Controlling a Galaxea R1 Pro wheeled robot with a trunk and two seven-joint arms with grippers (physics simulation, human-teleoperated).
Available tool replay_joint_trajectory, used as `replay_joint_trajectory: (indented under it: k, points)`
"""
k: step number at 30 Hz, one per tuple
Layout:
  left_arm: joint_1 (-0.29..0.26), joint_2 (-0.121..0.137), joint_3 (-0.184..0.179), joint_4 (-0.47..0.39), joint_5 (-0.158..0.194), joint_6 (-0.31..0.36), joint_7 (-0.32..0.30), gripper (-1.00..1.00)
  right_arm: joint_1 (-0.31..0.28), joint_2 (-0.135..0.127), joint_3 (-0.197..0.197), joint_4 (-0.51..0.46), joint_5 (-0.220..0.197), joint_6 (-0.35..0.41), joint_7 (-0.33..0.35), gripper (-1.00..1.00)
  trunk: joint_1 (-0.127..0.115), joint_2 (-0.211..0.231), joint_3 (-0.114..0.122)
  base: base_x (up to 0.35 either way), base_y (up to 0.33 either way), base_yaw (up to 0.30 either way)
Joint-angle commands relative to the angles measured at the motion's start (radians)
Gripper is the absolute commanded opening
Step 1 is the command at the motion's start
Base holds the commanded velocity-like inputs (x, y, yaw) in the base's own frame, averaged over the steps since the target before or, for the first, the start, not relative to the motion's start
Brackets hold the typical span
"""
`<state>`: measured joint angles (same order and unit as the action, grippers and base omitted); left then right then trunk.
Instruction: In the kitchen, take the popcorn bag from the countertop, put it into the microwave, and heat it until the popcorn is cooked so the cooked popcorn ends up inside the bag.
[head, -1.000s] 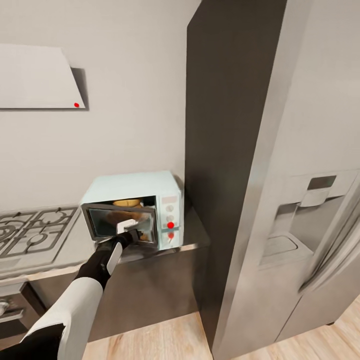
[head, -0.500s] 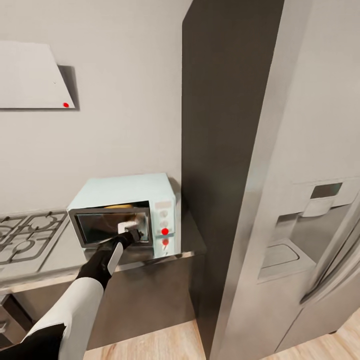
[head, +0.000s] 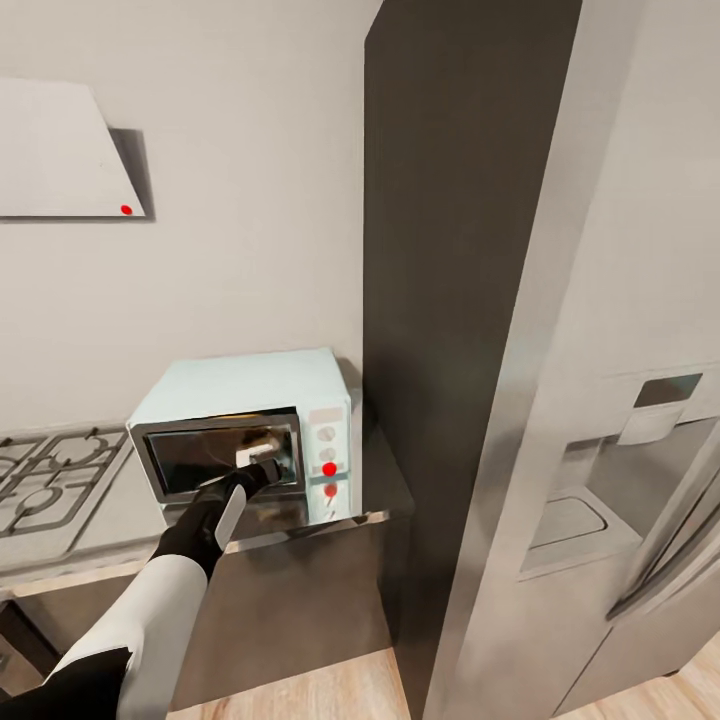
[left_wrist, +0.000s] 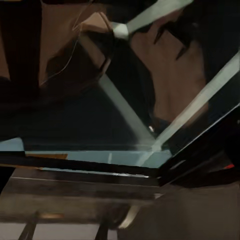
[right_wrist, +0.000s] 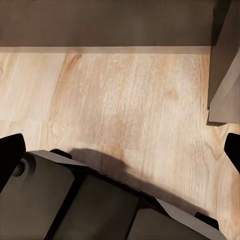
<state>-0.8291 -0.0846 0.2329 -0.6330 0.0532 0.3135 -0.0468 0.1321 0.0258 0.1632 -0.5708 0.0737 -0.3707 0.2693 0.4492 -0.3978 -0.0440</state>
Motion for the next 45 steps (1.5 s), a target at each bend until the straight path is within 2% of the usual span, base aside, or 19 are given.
replay_joint_trajectory:
  k: [1,30,38,39,42,43,45]
  points:
    - [-0.001,-0.001,0.006,-0.002,0.007,0.007,-0.005,1.00,0.000,0.000,-0.002,-0.001,0.008,-0.002,0.001,1.00,0.001,-0.002,-0.002,0.042,0.000,0.000]
    - [-0.001,-0.001,0.007,-0.002,0.007,0.007,-0.005,1.00,0.000,0.001,-0.002,-0.001,0.009,-0.002,0.001,1.00,0.001,-0.002,-0.002,0.045,0.000,0.000]
    - [0.011,-0.002,0.007,-0.011,0.009,0.000,-0.013,1.00,0.000,0.000,-0.002,-0.002,0.009,-0.002,0.002,1.00,0.001,-0.002,-0.002,-0.288,0.000,0.000]
    - [0.064,-0.002,0.004,-0.058,0.010,-0.002,-0.016,1.00,0.001,0.000,-0.002,-0.003,0.009,-0.002,0.002,1.00,0.001,-0.002,-0.002,-0.349,0.000,0.000]
    - [0.166,-0.003,0.002,-0.194,0.010,-0.005,-0.020,1.00,0.002,0.000,-0.001,-0.004,0.009,-0.003,0.002,1.00,0.001,-0.002,-0.002,-0.350,0.000,0.000]
    - [0.245,-0.002,-0.003,-0.299,0.010,-0.006,-0.037,1.00,0.002,0.000,0.000,-0.005,0.010,-0.004,0.003,1.00,0.001,-0.002,-0.002,-0.350,0.000,0.000]
    - [0.367,-0.001,-0.008,-0.457,0.010,-0.001,-0.083,1.00,0.003,0.000,0.001,-0.007,0.010,-0.005,0.003,1.00,0.001,-0.002,-0.002,-0.350,0.000,0.000]
